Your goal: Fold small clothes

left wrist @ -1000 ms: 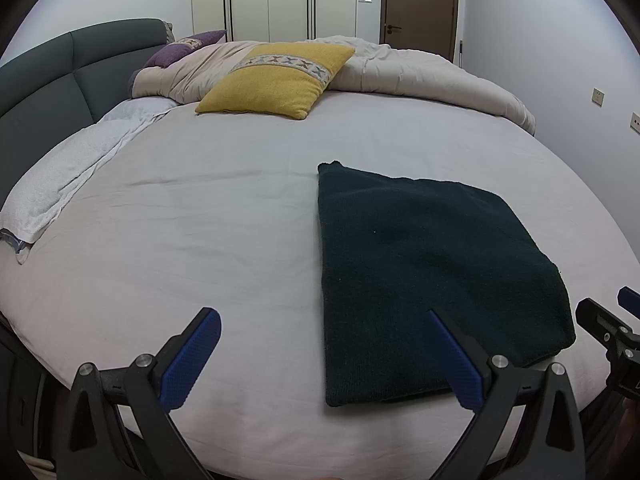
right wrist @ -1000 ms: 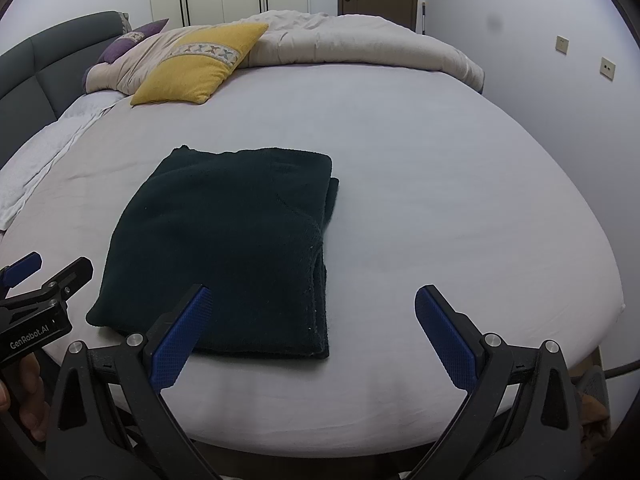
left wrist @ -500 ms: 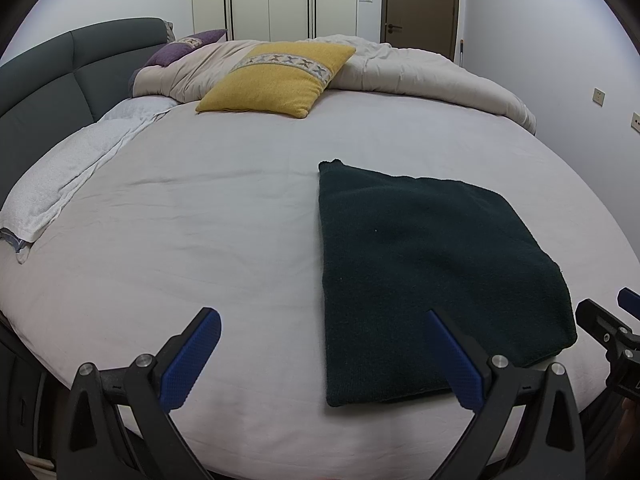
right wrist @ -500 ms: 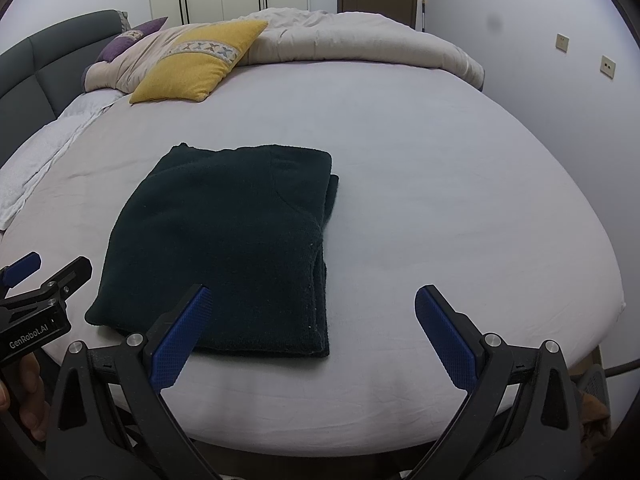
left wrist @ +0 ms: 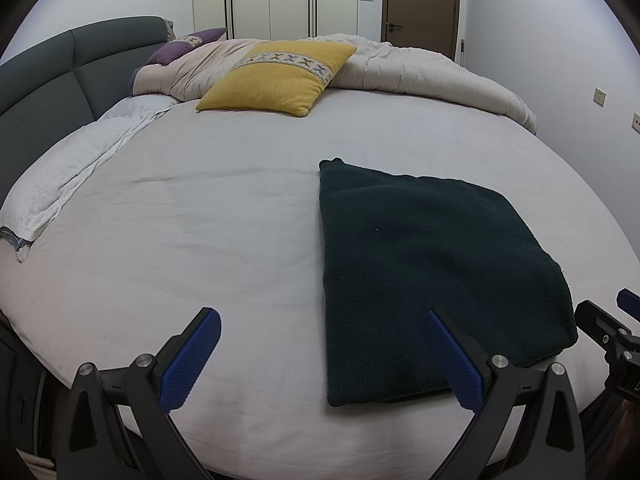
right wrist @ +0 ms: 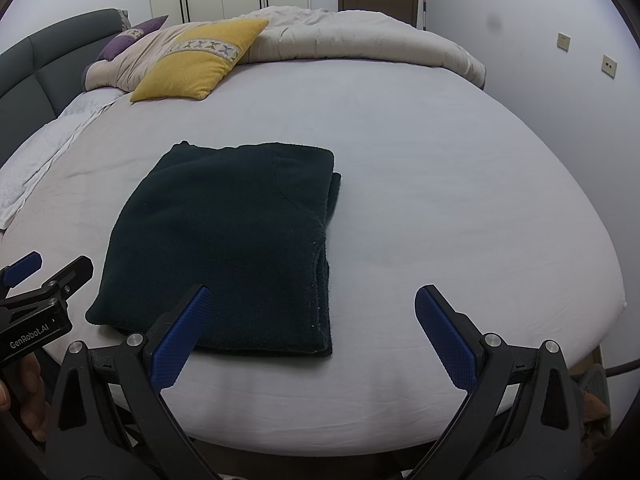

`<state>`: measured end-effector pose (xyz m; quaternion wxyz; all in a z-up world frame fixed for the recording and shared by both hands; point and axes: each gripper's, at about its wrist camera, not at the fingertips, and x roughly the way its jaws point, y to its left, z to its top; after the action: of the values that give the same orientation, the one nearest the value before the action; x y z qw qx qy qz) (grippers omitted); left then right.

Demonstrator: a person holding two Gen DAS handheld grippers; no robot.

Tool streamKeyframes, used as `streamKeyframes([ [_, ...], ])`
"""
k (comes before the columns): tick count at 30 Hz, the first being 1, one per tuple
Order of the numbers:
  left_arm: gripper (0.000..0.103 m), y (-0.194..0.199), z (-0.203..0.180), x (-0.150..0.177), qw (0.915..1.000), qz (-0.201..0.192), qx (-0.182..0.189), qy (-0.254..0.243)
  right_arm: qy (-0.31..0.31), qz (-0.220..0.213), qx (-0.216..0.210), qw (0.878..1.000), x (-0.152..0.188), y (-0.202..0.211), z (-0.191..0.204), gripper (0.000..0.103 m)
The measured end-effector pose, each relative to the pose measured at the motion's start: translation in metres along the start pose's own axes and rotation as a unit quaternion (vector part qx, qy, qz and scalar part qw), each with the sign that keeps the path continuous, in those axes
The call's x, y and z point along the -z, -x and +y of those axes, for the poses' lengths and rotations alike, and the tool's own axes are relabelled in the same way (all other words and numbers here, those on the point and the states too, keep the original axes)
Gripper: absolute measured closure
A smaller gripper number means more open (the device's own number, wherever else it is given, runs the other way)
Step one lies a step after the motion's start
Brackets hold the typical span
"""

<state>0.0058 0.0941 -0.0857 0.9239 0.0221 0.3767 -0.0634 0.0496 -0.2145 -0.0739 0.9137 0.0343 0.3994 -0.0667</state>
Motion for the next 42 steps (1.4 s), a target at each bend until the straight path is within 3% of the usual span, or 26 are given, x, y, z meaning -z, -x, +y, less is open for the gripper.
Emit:
streamKeyframes([
  [42,0.000,-0.0034,-0.0006,0.0040,1.0000,0.003,0.000,-0.001,0.000,0.006,-0.003,1.000,0.0021,-0.0026,0.0013,0.000],
])
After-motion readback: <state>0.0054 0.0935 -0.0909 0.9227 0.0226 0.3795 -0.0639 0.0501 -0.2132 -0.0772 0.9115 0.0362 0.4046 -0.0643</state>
